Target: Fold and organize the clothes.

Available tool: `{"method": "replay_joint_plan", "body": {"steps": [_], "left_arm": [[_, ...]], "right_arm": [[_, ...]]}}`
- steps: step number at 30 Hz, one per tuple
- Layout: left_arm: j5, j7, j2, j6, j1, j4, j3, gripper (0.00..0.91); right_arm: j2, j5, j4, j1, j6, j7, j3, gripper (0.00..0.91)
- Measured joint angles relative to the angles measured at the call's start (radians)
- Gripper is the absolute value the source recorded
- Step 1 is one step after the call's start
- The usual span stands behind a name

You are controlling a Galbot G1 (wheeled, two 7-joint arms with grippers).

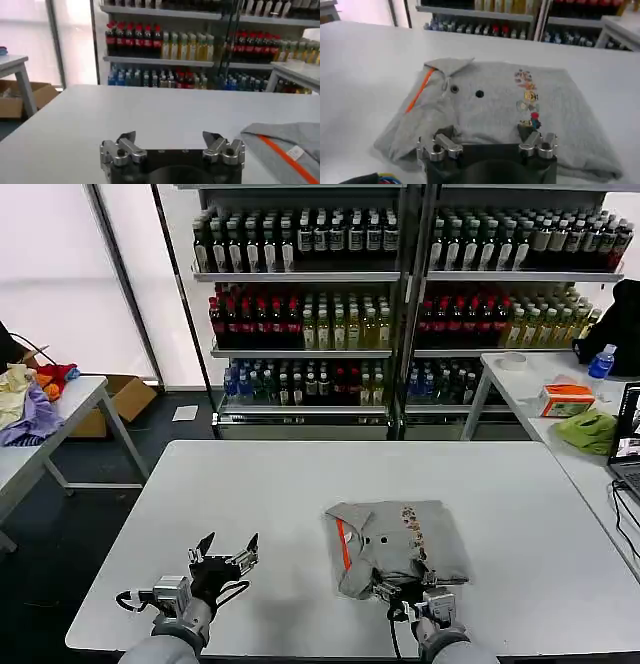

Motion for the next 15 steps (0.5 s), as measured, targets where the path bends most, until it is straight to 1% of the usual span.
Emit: {"method": "replay_joint_plan", "body": {"steps": [8, 12, 15], "left_arm": [[0.000, 0.003, 0.004, 0.002, 0.003, 0.003, 0.000, 0.907], [0.001, 0.003, 0.005, -0.001, -0.001, 0.002, -0.005, 0.907], [0.005, 0.003, 0.004, -0.009, -0.004, -0.001, -0.008, 0.907]], "right_arm": [[0.000, 0.097, 0.022, -0.029, 0.004, 0.030, 0.021, 0.907], [-0.001, 0.113, 0.055, -0.046, 0.002, 0.029, 0.045, 0.907], [0.005, 0.093, 0.089, -0.049, 0.010, 0.021, 0.072, 0.907]]}}
